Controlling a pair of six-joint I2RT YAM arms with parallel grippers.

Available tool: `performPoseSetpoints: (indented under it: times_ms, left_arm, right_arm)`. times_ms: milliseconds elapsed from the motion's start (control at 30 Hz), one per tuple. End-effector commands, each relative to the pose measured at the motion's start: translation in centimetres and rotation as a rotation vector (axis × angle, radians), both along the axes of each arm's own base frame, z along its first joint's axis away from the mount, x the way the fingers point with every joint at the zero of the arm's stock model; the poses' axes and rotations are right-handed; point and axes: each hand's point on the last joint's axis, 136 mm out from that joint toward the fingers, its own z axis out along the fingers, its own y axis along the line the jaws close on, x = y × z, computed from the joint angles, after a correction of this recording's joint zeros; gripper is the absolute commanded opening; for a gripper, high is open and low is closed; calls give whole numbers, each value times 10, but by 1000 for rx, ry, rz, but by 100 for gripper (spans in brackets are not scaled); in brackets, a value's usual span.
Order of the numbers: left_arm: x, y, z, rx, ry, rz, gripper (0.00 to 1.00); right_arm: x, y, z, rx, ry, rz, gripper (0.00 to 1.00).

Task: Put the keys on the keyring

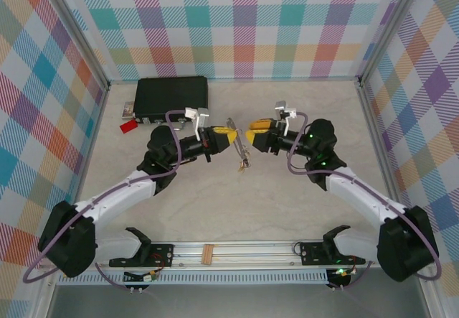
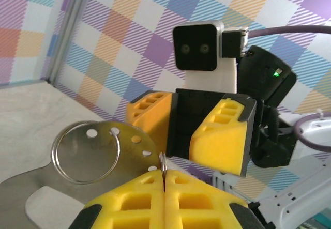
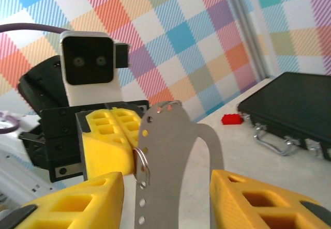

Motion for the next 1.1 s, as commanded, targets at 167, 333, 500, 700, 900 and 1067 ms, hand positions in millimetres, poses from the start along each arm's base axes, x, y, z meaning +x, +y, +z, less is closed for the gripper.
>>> performPoseSetpoints:
  times_ms: [167,333,500,700,900,1067]
  left_arm:
    - [-5,9,12,86,-102,57,0]
    - [-5,10,11,109,-107,62,0]
    - [-1,10,6,171,-86,74,0]
    - [12,9,-16,315,14,93,0]
    - [22,15,-36,485,71,153,0]
    - [27,29,-56,682,132,214,0]
  right_arm:
    - [0,-13,-6,-71,-27,-83,43]
    - [1,-11,-8,-81,-25,-78,41]
    - [0,-8,-8,-119,-36,-47,39]
    - [1,-2,-19,-159,-11,-5,39]
    - [2,2,-32,-161,13,14,40]
    - [1,1,-43,-165,26,10,40]
